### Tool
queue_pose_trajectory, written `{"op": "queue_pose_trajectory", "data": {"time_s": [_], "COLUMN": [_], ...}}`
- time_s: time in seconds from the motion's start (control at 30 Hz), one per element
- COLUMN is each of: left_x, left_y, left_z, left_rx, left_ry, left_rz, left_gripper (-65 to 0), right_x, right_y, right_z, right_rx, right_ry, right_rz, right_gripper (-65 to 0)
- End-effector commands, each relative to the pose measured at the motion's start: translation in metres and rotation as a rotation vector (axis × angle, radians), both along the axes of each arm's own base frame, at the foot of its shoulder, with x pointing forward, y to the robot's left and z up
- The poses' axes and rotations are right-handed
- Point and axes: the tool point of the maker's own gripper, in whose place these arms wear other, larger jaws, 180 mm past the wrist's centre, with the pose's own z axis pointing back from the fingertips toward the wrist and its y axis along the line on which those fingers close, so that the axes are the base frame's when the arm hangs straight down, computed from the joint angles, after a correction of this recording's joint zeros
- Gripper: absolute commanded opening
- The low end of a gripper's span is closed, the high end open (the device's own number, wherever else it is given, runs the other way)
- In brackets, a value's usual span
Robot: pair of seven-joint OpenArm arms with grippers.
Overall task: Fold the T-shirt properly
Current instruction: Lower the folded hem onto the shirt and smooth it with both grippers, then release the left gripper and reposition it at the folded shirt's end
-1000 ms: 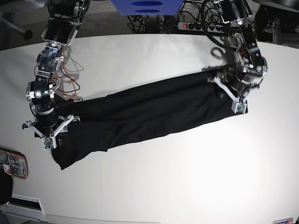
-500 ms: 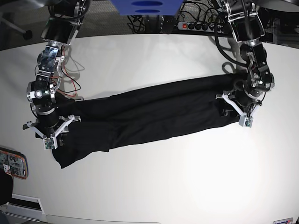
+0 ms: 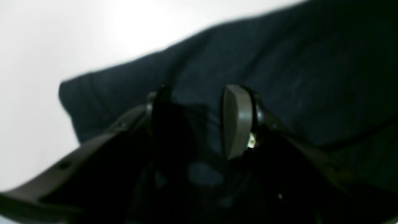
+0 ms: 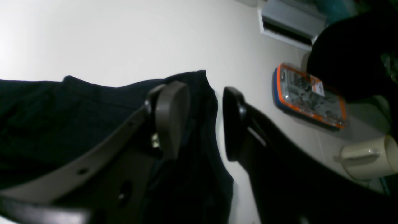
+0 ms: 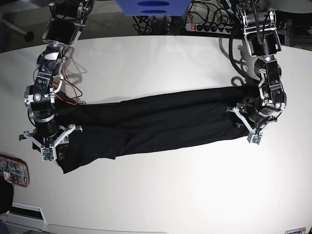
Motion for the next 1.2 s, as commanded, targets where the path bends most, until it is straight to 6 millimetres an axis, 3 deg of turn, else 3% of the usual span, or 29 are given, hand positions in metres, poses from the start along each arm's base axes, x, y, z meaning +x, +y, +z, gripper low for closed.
{"op": "queue_pose_trajectory", "data": {"time_s": [0.0, 0.27, 0.4, 0.53, 0.7, 0.93, 1.03, 1.17], "left_x": [0.009, -0.002, -0.018, -0.03, -0.039, -0.06, -0.065, -0.073], "left_y": [0.003, -0.012, -0.023, -0.033, -0.021, -0.004, 0.009, 0.044], "left_z": [0.021, 0.076, 0.099, 0.112, 0.125, 0.129, 0.109, 0.082], "left_rx": [0.024, 0.101, 0.134, 0.111, -0.087, -0.261, -0.312, -0.39], "left_ry": [-0.067, -0.221, -0.278, -0.313, -0.362, -0.368, -0.312, -0.223], "left_rz": [-0.008, -0.078, -0.119, -0.136, -0.038, 0.033, 0.073, 0.154], "left_gripper": [-37.7, -37.7, -37.9, -37.9, -37.9, -37.7, -37.7, -37.7], "right_x": [0.002, -0.004, -0.02, -0.041, -0.07, -0.074, -0.074, -0.074], "right_y": [-0.001, 0.02, 0.029, 0.064, 0.115, 0.128, 0.127, 0.127], "right_z": [0.017, 0.027, 0.009, -0.013, -0.029, -0.03, -0.03, -0.03], "right_rx": [-0.011, 0.079, 0.148, 0.175, 0.222, 0.241, 0.241, 0.241], "right_ry": [-0.056, -0.103, -0.064, -0.026, 0.014, 0.004, 0.003, 0.003], "right_rz": [0.006, 0.056, 0.08, 0.174, 0.308, 0.34, 0.338, 0.338], "right_gripper": [-43.5, -43.6, -43.7, -43.7, -43.5, -43.7, -43.7, -43.7]}}
